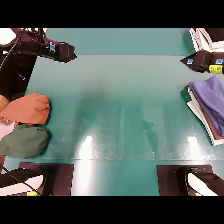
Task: Fold the shirts.
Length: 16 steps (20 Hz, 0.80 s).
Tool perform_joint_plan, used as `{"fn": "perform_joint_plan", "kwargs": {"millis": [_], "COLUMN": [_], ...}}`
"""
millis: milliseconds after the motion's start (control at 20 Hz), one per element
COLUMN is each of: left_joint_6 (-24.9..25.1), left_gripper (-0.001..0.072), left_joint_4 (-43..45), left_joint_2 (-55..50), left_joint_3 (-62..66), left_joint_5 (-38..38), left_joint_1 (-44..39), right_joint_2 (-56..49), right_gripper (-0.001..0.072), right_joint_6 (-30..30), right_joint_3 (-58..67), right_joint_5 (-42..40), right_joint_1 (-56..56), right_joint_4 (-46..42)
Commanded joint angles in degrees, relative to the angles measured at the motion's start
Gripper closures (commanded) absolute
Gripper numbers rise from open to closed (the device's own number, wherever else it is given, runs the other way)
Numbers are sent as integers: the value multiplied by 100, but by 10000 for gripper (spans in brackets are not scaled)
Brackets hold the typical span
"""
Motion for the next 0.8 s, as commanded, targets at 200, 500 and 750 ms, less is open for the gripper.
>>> {"fn": "perform_joint_plan", "kwargs": {"millis": [200,500,750], "left_joint_6": [-2,-9,-31], "left_gripper": [681,681,682], "left_joint_4": [0,-4,85], "left_joint_2": [4,4,52], "left_joint_3": [0,0,7], "left_joint_5": [2,7,240], "left_joint_1": [-2,-2,81], "right_joint_2": [4,4,7], "right_gripper": [692,692,692], "right_joint_6": [0,0,2], "right_joint_3": [7,7,7], "right_joint_5": [0,0,17], "right_joint_1": [15,15,15], "right_joint_4": [9,9,15]}}
